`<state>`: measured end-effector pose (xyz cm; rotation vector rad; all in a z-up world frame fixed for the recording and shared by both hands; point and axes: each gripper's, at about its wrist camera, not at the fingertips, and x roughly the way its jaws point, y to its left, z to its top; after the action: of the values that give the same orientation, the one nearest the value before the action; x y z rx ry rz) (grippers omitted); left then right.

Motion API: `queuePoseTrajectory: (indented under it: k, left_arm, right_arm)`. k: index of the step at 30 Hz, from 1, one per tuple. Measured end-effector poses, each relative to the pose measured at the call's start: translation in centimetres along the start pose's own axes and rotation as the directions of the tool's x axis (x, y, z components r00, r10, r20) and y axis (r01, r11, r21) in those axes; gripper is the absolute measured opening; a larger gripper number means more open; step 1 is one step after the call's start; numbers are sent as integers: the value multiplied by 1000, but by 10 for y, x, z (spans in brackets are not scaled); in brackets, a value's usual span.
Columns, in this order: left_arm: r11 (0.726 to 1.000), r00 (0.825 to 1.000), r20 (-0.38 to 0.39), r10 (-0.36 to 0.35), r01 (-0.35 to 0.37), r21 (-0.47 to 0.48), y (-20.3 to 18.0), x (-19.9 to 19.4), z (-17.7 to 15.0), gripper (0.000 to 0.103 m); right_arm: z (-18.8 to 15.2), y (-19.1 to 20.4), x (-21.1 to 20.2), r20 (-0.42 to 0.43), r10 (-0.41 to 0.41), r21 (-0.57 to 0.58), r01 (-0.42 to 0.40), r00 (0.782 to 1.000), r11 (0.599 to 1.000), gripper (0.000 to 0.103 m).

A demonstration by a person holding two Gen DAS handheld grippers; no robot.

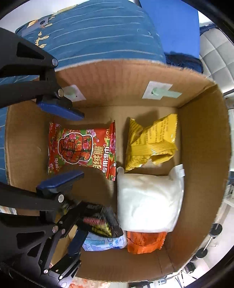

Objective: Organize soft objects

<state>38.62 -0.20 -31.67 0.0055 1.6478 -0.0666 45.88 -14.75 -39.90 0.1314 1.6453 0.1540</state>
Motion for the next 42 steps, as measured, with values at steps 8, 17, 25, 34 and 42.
queuePoseTrajectory:
  k: [8,17,25,34,42]
  left_arm:
    - [1000,999,49,-2,3,-22,6,-22,-6,69]
    - [999,992,122,14,-9,-49,10,-43,-16,103]
    - [999,986,165,13,-4,-51,14,-57,-18,103]
    - [998,964,265,29,-14,-59,12,-98,-51,103]
    - [998,922,384,44,-24,-55,1,-148,-102,103]
  right_arm:
    - [3,6,-8,31,-22,-18,22,999,1000,63]
    - [-1,7,-19,91,-84,-11,86,992,996,101]
    - [-24,3,-41,134,-122,9,122,983,992,103]
    - [-72,-9,-94,232,-91,19,89,968,996,103]
    - [-123,-13,-160,361,-94,32,89,928,996,103]
